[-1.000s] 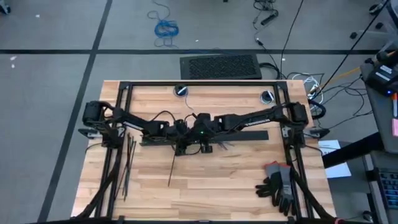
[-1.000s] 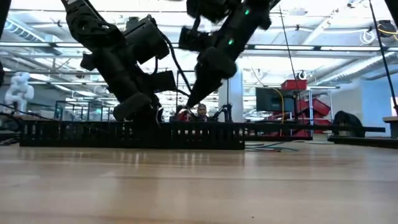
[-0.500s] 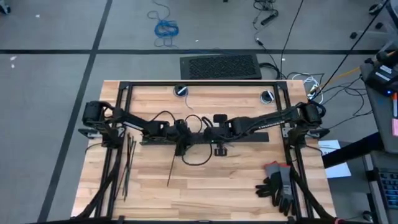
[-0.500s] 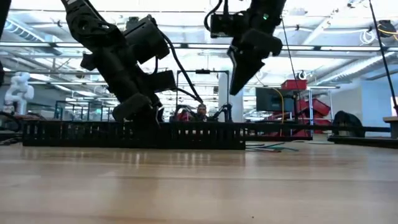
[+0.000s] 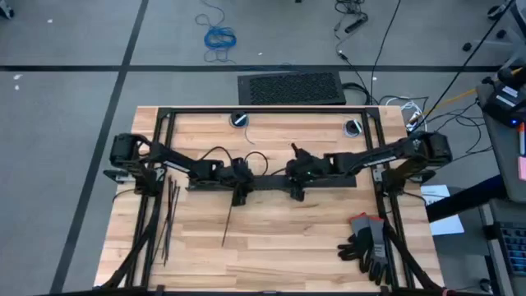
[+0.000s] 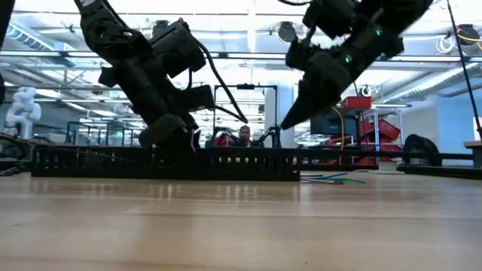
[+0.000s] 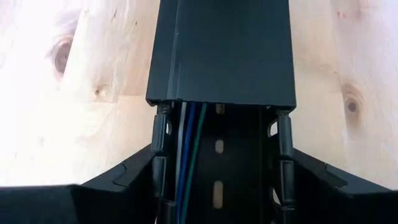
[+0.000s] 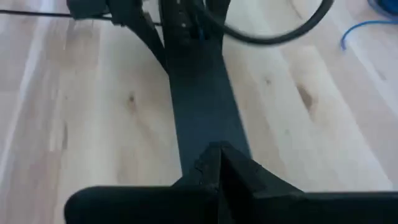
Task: Ziptie cables
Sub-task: Close the cable duct
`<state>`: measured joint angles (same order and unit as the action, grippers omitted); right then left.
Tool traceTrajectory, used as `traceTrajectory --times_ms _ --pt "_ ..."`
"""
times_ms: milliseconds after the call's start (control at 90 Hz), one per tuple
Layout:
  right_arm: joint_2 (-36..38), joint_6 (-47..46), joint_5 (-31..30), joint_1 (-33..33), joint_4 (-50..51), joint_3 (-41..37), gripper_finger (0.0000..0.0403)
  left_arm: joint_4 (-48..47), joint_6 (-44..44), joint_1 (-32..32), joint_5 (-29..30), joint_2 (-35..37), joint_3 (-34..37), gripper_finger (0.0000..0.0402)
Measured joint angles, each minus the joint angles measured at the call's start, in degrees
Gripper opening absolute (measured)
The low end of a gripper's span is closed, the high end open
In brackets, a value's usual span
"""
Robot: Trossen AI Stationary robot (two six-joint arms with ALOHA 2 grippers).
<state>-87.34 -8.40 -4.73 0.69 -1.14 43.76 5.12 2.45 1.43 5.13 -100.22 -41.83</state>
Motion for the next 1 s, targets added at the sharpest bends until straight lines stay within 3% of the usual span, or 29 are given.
traceTrajectory --times_ms 200,311,644,1000 --pt "-0.8 -0.18 -1.04 -0.02 -1.6 -2.3 0.0 0.18 -0.45 0.0 0.0 0.02 -0.01 0.026" --pt "-2.23 -0.44 -1.18 -0.02 -7.95 -3.1 0.0 0.44 -0.43 0.0 0.0 0.02 -0.01 0.026" --pt "-15.39 0.22 1.09 0.85 -21.62 0.81 0.0 1.2 -0.37 0.04 -0.09 0.02 0.01 0.026" --pt "-19.53 2.23 3.51 0.79 -18.69 7.49 0.0 1.6 0.99 0.02 -0.19 0.02 -0.03 0.026"
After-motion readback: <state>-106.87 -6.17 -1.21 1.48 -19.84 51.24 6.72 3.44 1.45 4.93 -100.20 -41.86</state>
